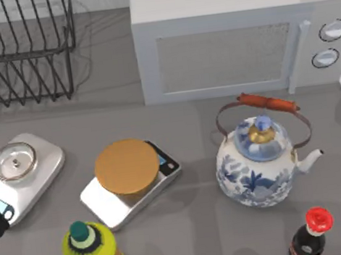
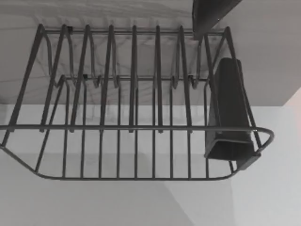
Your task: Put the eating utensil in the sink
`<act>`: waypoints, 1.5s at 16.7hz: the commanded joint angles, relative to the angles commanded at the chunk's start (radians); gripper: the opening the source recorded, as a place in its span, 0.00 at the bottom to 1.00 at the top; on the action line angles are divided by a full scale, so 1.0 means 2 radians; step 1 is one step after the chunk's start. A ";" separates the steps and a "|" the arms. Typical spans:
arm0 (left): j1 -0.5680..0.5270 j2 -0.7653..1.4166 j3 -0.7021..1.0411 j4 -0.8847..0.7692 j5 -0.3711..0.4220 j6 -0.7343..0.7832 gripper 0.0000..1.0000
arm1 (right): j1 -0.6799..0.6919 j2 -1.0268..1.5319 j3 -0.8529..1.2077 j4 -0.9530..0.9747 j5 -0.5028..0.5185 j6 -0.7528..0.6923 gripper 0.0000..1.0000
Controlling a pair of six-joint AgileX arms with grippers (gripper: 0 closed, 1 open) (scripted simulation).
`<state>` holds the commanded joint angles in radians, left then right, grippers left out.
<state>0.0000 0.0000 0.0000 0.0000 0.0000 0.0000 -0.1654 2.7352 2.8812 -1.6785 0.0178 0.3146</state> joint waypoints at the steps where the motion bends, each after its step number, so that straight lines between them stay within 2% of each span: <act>1: 0.000 0.000 0.000 0.000 0.000 0.000 1.00 | 0.000 -0.005 -0.012 0.010 0.000 0.000 0.00; 8: 0.000 0.000 0.000 0.000 0.000 0.000 1.00 | 0.004 -0.052 -0.182 0.119 -0.001 -0.001 0.00; 14: 0.000 0.000 0.000 0.000 0.000 0.000 1.00 | 0.005 -0.061 -0.205 0.140 -0.001 -0.001 0.00; 25: 0.000 0.000 0.000 0.000 0.000 0.000 1.00 | 0.005 -0.061 -0.205 0.140 -0.001 -0.001 0.83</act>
<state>0.0000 0.0000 0.0000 0.0000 0.0000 0.0000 -0.1557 2.6142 2.4702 -1.3985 0.0161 0.3135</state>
